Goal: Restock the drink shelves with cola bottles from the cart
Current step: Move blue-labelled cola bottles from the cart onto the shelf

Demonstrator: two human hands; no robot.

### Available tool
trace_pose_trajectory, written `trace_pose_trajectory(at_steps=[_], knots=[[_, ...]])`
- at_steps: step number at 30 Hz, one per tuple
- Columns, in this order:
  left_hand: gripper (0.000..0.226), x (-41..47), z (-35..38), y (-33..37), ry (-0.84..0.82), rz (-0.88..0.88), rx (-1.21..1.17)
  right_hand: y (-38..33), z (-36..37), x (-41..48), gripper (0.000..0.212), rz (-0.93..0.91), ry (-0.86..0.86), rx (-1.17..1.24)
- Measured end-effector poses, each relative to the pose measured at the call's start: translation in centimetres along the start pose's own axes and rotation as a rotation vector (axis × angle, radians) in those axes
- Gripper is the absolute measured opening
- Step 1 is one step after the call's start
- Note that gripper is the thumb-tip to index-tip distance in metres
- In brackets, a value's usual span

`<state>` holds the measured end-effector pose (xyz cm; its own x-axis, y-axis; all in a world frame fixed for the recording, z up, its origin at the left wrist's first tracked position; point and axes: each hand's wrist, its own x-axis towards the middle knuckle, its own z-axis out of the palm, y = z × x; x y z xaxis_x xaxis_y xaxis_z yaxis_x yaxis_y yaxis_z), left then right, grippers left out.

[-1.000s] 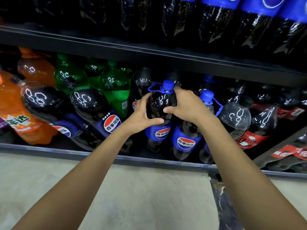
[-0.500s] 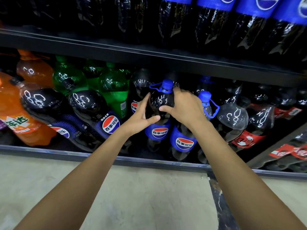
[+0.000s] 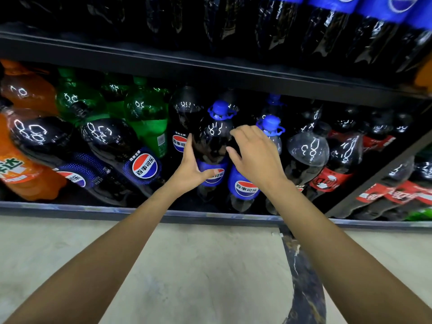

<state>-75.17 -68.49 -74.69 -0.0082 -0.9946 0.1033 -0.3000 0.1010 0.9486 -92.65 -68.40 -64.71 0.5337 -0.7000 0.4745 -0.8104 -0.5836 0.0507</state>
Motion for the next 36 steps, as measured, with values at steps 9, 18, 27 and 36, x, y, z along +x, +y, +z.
trace_pose_trajectory(at_steps=[9, 18, 27, 36], knots=[[0.12, -1.6, 2.9, -4.2, 0.113, -0.095, 0.067, 1.4, 3.4, -8.3, 0.015, -0.134, 0.042, -0.196], [0.12, -1.2, 4.6, -6.8, 0.223, -0.181, -0.013, 0.7, 9.6, -10.8, 0.055, 0.928, -0.275, 0.344], [0.106, 0.0, 5.7, -8.7, 0.295, -0.07, 0.052, 0.7, 13.0, -10.9, 0.083, 1.003, -0.161, 0.417], [0.102, -1.3, 4.4, -8.2, 0.24, -0.083, 0.074, 0.7, 12.9, -9.6, 0.072, 1.0, -0.157, 0.405]])
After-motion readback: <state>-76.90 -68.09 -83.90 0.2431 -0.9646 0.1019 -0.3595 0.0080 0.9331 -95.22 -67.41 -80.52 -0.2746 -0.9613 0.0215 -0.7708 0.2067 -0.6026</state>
